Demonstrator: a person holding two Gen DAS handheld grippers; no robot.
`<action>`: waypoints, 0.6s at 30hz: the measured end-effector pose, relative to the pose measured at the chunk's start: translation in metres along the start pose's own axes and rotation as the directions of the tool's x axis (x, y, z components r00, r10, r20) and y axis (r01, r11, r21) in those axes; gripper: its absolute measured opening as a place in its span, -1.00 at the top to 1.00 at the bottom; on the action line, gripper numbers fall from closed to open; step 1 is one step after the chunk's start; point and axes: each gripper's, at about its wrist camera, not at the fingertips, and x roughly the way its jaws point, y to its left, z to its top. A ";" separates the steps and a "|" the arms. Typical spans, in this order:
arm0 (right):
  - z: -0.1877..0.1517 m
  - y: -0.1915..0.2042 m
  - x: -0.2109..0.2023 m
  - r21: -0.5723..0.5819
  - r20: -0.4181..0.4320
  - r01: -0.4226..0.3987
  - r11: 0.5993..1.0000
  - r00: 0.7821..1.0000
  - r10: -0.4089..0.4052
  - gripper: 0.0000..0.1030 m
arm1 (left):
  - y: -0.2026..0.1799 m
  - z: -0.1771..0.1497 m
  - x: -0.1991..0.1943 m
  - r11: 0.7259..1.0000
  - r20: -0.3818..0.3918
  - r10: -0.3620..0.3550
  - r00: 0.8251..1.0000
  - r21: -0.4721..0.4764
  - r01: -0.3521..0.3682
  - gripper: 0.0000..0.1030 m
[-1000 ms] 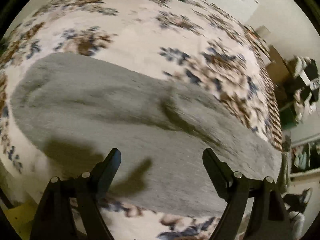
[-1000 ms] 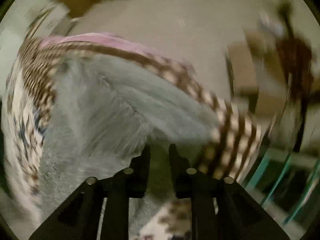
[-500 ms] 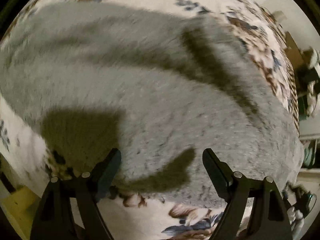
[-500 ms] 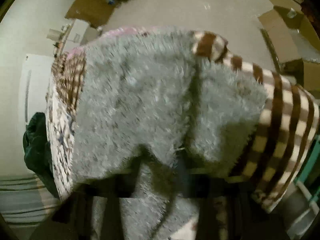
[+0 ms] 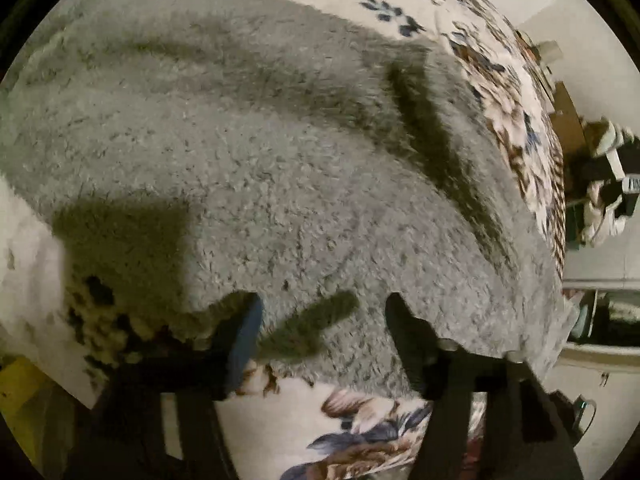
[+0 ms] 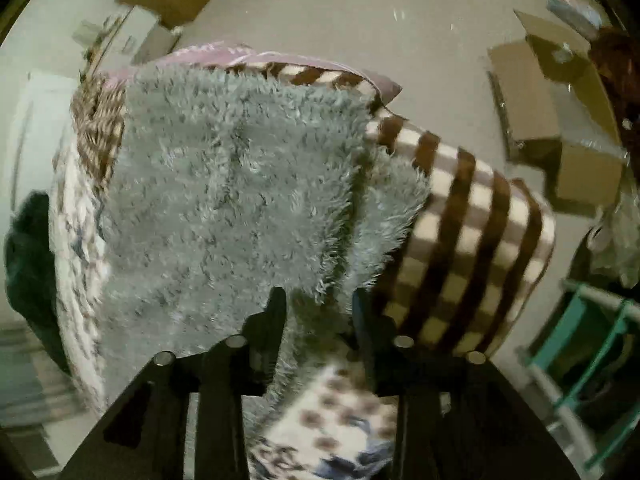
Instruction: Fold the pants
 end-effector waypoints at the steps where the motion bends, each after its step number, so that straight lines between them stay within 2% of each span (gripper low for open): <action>1: -0.002 -0.002 -0.001 0.017 0.008 -0.029 0.999 1.000 0.029 0.24 | 0.005 0.001 0.002 1.000 0.008 -0.008 1.000 -0.026 0.008 -0.23; 6: -0.003 -0.007 0.014 0.074 0.027 -0.079 0.994 0.997 0.077 0.24 | 0.022 0.004 0.021 0.991 0.016 0.002 1.000 -0.133 0.000 -0.21; 7: -0.002 -0.009 0.014 0.073 0.043 -0.097 0.993 0.995 0.094 0.24 | 0.023 0.004 0.022 0.990 0.033 0.007 0.999 -0.140 -0.002 -0.10; 8: -0.001 -0.007 0.016 0.065 0.057 -0.109 0.992 0.993 0.105 0.26 | 0.023 0.004 0.020 0.990 0.052 0.011 0.999 -0.141 -0.003 0.05; 10: -0.002 0.000 0.014 0.029 0.099 -0.094 0.995 0.991 0.091 0.92 | 0.019 0.002 0.013 0.993 0.104 0.009 0.995 -0.122 0.003 0.85; 14: -0.010 0.000 -0.008 0.022 0.139 -0.049 0.999 0.989 0.045 0.92 | 0.023 -0.008 -0.010 0.996 0.132 -0.026 0.991 -0.081 0.037 0.92; 18: -0.017 -0.005 -0.021 -0.036 0.115 0.013 0.999 0.993 -0.009 0.92 | 0.035 -0.014 -0.016 0.999 0.116 0.012 0.993 -0.048 -0.007 0.92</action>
